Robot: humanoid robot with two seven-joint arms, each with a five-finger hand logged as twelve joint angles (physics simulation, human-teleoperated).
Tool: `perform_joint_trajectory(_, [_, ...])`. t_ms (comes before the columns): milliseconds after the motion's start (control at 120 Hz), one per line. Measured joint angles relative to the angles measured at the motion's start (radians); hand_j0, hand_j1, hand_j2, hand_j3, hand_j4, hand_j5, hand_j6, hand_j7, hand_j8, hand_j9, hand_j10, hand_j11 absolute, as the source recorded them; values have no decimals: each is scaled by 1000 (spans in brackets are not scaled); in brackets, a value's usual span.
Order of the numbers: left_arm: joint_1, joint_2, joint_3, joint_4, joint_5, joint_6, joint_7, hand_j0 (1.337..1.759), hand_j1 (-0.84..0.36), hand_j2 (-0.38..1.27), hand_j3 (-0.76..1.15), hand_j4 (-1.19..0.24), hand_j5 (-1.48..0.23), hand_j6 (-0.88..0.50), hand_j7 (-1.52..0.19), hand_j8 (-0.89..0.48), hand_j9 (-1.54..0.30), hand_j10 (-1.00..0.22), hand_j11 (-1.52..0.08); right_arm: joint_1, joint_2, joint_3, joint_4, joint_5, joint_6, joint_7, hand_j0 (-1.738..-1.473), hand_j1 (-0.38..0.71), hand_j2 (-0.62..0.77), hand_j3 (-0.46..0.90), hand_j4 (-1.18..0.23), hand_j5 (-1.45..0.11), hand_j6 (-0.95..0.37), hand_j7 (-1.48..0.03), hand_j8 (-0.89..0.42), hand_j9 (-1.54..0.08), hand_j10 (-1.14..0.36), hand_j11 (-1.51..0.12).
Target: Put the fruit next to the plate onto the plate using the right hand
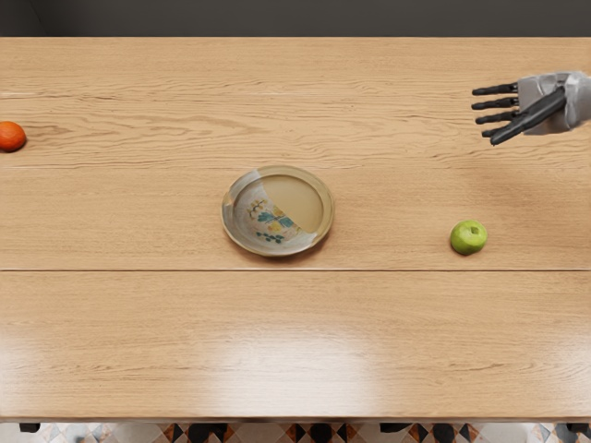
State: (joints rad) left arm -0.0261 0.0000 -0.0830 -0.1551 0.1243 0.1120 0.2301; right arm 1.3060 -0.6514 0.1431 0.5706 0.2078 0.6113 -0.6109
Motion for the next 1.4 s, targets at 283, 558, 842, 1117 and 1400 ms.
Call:
perform_joint_trajectory(283, [0,0,0,0,0,0,0,1658,334,3,0,-13,-17,-14,-17,-14,-17,-13,-17,1,1,-23,0,-67,0,0,-1658,-349,-1,0,0,0,1,0,1,0,1,0])
perform_joint_trajectory(558, [4,0,0,0,0,0,0,1658,334,3,0,-13,-17,-14,-17,-14,-17,-13,-17,152,205,-308,0,-303,0,0,-1658,-349,0,0,-1,0,0,0,0,0,0,0])
perform_joint_trajectory(842, [8,0,-1,0,0,0,0,1658,334,3,0,-13,-17,-14,-17,-14,-17,-13,-17,282,248,-450,273,-543,0,0,-1658,-349,0,0,-1,0,-2,0,-1,0,-1,0])
perform_joint_trajectory(1117, [8,0,0,0,0,0,0,1658,334,3,0,-13,-17,-14,-17,-13,-17,-13,-17,368,234,-670,501,-679,-259,0,-1658,-349,0,0,-2,0,-2,0,-2,0,-1,0])
perform_joint_trajectory(1400, [8,0,0,0,0,0,0,1658,334,3,0,-13,-17,-14,-17,-13,-17,-13,-17,365,201,-762,707,-688,-647,0,-1658,-349,0,0,-1,0,-2,0,-2,0,-1,0])
